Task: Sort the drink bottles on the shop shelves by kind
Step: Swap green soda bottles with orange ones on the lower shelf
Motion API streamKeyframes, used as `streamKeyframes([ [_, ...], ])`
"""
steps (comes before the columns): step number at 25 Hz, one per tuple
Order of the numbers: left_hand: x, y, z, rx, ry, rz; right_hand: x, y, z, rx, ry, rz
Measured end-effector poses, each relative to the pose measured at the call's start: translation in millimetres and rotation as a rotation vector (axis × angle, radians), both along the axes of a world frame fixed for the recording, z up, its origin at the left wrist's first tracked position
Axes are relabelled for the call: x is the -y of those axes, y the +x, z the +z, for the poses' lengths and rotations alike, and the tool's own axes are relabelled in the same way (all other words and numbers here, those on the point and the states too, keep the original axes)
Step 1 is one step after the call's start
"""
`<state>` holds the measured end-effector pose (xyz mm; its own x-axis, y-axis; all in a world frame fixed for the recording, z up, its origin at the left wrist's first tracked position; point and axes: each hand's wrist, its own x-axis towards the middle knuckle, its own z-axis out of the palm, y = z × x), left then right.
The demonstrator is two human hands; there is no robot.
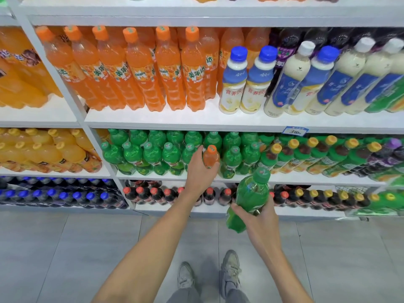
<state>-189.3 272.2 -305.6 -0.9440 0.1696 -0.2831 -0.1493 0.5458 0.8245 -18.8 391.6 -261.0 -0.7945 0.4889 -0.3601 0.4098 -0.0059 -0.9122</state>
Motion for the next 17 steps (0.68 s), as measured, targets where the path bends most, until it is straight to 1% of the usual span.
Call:
streamKeyframes([
  [5, -20.1, -11.8, -21.9, 0.028, -0.02, 0.077, -26.7, -15.2, -3.6, 0.015, 0.017, 0.057],
  [9, -30.9, -14.3, -41.8, 0.0, -0.035, 0.083, -37.7, -27.2, -3.0, 0.019, 0.009, 0.076],
  [13, -41.5, -18.8, -58.3, 0.013, -0.036, 0.152, -45.5, -38.3, -2.0, 0.02, 0.003, 0.095],
  [17, -50.7, -23.0, -67.1, 0.087, -0.024, 0.259, -52.6, -41.8, -5.6, 0.023, 0.005, 0.117],
])
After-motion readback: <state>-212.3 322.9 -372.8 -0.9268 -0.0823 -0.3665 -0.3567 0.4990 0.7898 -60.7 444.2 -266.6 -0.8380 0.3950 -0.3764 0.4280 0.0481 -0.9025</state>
